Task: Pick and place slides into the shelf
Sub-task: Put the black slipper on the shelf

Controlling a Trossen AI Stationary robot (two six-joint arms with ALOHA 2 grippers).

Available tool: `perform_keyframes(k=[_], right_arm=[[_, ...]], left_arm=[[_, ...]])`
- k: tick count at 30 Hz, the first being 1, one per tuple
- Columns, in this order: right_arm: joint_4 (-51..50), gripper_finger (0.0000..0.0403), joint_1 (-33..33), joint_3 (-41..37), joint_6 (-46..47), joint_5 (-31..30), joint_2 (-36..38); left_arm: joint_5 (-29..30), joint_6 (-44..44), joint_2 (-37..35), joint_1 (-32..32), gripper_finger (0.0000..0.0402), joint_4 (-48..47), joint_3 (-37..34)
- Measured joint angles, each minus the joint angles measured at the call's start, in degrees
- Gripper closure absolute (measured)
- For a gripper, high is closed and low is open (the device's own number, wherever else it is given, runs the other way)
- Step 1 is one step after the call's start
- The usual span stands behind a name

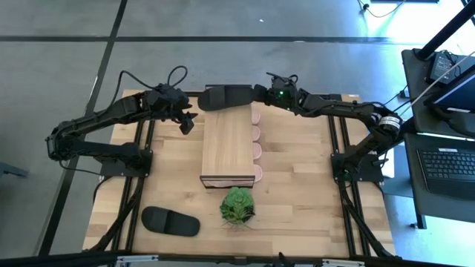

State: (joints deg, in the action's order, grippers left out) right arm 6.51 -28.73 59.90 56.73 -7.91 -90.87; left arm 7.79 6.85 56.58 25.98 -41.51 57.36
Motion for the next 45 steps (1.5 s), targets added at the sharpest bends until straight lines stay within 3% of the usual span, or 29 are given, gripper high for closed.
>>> perform_keyframes(k=[13, 26, 45], right_arm=[[-1.5, 0.0399, -0.3, 0.0, 0.0, -1.6, -0.7], [-1.8, 0.0351, -0.5, 0.0, 0.0, -2.1, -0.7], [-2.3, 0.0215, -0.7, -0.1, -0.4, -1.4, 0.8]], left_arm=[[0.0, 0.0, 0.0, 0.0, 0.0207, -0.5, 0.0], [0.0, 0.0, 0.0, 0.0, 0.0207, -0.5, 0.0], [0.0, 0.0, 0.0, 0.0, 0.0207, -0.5, 0.0]])
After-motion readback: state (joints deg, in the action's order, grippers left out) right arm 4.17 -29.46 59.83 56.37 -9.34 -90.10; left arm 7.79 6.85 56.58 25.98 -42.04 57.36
